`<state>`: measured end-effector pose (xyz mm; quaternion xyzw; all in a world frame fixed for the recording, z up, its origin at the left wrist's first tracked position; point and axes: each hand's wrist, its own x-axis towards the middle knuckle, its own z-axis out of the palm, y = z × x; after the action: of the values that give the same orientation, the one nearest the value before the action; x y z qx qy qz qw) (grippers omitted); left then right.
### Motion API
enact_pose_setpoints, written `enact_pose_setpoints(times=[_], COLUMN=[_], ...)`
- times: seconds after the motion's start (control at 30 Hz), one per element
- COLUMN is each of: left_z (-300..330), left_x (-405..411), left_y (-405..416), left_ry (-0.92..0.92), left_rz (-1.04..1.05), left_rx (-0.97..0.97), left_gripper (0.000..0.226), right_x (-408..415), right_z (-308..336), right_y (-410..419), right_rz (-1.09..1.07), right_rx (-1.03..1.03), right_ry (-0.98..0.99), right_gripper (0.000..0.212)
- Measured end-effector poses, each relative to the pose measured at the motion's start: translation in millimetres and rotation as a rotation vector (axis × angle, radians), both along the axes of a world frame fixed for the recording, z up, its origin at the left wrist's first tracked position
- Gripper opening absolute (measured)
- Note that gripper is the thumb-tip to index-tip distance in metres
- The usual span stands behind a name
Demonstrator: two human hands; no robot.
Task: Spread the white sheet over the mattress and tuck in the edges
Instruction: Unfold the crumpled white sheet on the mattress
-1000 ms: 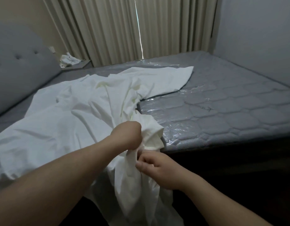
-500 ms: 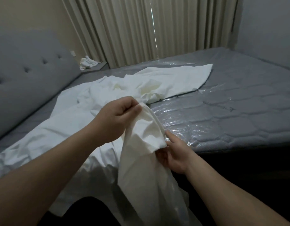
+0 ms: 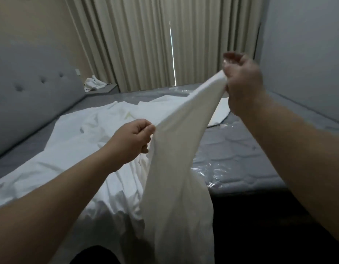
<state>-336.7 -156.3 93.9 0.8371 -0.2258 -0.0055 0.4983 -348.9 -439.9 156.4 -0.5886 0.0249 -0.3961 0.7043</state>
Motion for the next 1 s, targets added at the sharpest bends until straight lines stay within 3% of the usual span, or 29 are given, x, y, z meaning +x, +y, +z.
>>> enact_pose_setpoints(times=[0.13, 0.27, 0.37, 0.47, 0.57, 0.63, 0.77, 0.83, 0.9, 1.0], left_z=[12.5, -2.0, -28.3, -66.7, -101.5, -120.6, -156.6, -170.8, -182.7, -195.9], left_x=[-0.2, -0.5, -6.4, -11.4, -9.4, -6.3, 0.8, 2.9, 2.4, 5.7], left_y=[-43.5, -75.9, -93.3, -111.9, -137.1, -154.1, -183.5, -193.3, -206.8, -226.5], left_ry=[0.06, 0.044, 0.006, 0.083, 0.096, 0.065, -0.015, -0.029, -0.046, -0.076], left_rz=[-0.081, -0.128, -0.154, -0.206, -0.253, -0.253, -0.206, -0.174, -0.135, -0.1], left_rx=[-0.029, 0.194, 0.431, 0.551, 0.666, 0.737, 0.896, 0.927, 0.986, 1.07], left_gripper=[0.025, 0.02, 0.021, 0.032, 0.046, 0.05, 0.057, 0.059, 0.052, 0.042], right_x=[-20.4, -54.7, -80.7, -112.1, -134.8, -144.9, -153.1, -150.0, -143.5, -130.2], right_z=[87.1, 84.9, 18.0, -82.0, -185.4, -238.1, -308.4, -320.1, -314.8, -303.1], right_y=[-26.1, -102.9, -176.1, -204.2, -196.8, -180.6, -157.5, -160.9, -170.0, -188.8], right_rz=[-0.171, -0.406, -0.512, -0.461, -0.384, -0.398, -0.456, -0.45, -0.406, -0.44], right_rx=[-0.075, -0.043, -0.011, 0.092, 0.257, 0.248, 0.159, -0.029, -0.255, -0.274], right_ry=[-0.212, -0.098, 0.243, 0.657, 0.872, 0.984, 1.188, 1.288, 1.315, 1.212], right_gripper=[0.025, 0.029, 0.045, 0.087, 0.102, 0.109, 0.099, 0.074, 0.041, 0.034])
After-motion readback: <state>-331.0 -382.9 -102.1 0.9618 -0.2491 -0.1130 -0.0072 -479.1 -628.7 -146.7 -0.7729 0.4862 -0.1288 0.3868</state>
